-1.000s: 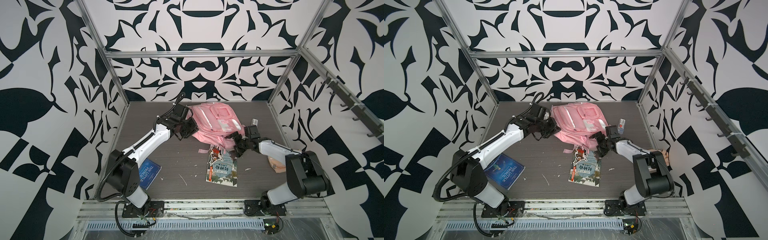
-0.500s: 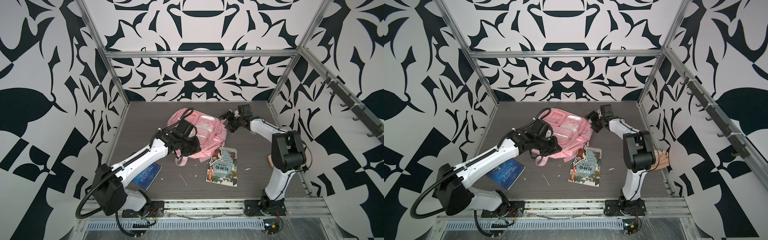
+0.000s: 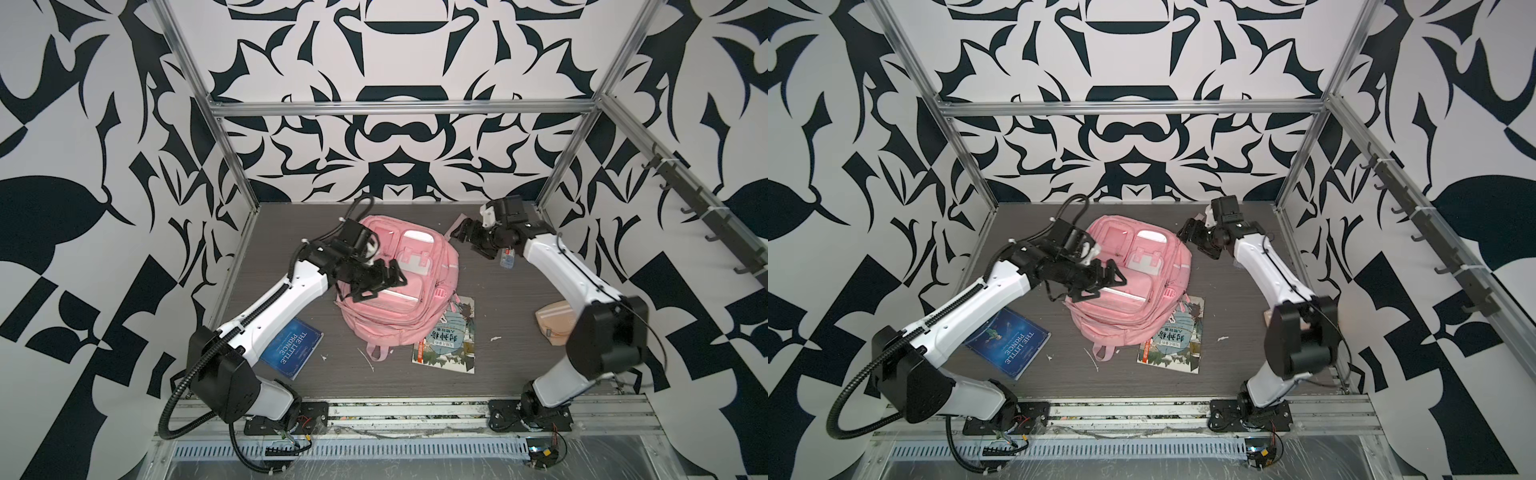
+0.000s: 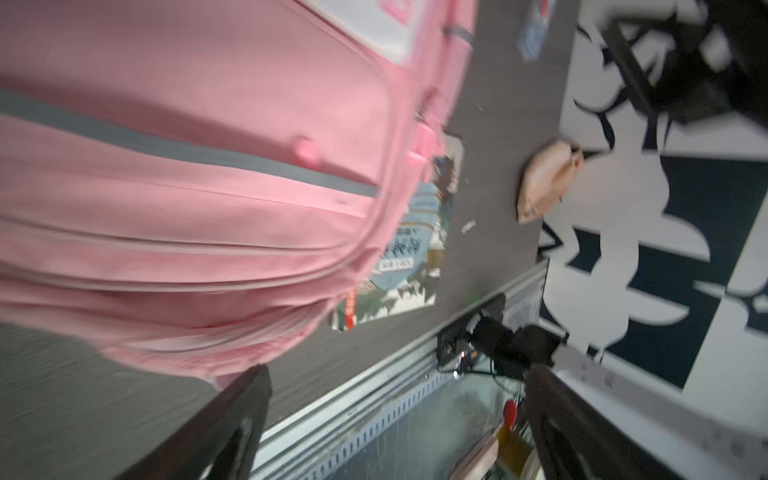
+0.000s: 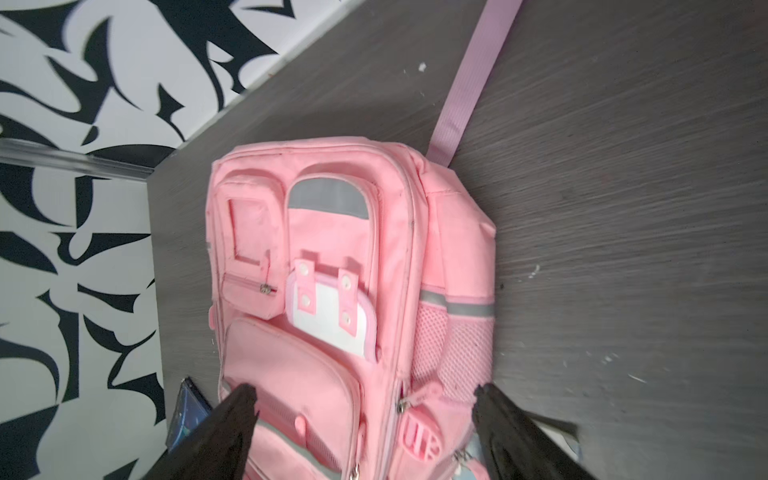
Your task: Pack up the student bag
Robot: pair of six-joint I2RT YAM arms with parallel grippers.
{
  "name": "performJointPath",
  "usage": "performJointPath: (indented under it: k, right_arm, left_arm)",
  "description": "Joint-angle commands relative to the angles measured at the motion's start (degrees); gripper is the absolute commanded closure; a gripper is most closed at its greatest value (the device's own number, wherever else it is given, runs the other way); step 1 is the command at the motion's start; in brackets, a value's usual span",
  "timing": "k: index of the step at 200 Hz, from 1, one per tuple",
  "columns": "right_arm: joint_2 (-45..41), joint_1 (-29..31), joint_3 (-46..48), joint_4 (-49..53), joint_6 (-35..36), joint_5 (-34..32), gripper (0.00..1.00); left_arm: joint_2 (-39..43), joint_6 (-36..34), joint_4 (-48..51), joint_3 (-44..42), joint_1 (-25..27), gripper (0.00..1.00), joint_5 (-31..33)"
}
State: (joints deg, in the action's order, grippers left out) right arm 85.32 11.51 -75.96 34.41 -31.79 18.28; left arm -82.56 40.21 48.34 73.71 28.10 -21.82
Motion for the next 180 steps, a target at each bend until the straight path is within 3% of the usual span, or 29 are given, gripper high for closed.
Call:
performJointPath:
  k: [1,5,18,25,37,56,75,101,112,133,180]
  right_arm:
    - [-6.9,3.3,7.5,13.4,8.7,-2.3,0.17]
    - [-8.1,3.8,9.1,14.1,9.1,-2.4,0.20]
    - [-11.8,4.9,14.7,13.9,10.5,-2.4,0.49]
    - [-13.4,4.9,17.9,11.0,11.1,0.0,0.55]
    - [-13.9,4.9,21.1,8.4,12.8,1.4,0.55]
    - [-10.7,4.9,21.1,8.7,16.7,-0.8,0.51]
    - [-7.6,4.3,21.7,6.8,19.9,-2.7,0.40]
    - [-5.7,4.3,22.8,2.8,23.5,-0.6,0.27]
    - [-5.5,4.3,23.5,1.2,24.7,0.6,0.29]
    - [-3.5,4.3,23.8,0.7,28.4,3.1,0.42]
    - [1.1,4.3,21.4,-2.2,31.4,4.3,0.51]
  left_arm:
    - [-1.9,-7.1,6.7,-2.8,-9.1,0.01,1.2]
    - [-2.6,-7.9,6.3,-2.8,-10.3,0.01,1.3]
    - [-5.9,-10.1,4.6,-2.3,-13.3,0.01,0.6]
    - [-8.1,-11.3,3.3,-1.9,-14.2,0.01,-1.2]
    - [-12.8,-13.5,3.0,0.4,-15.1,0.01,-5.1]
    - [-19.3,-16.8,5.9,4.8,-15.2,0.01,-5.8]
    - [-21.1,-18.3,6.9,5.5,-15.3,0.01,-3.8]
    - [-21.3,-18.7,5.8,3.0,-15.8,0.01,-2.8]
    - [-21.3,-18.1,4.2,1.3,-16.1,0.00,-3.9]
    - [-22.4,-16.5,1.2,-1.1,-16.4,0.08,-7.3]
    - [-23.0,-15.9,0.1,-1.1,-16.5,0.14,-9.6]
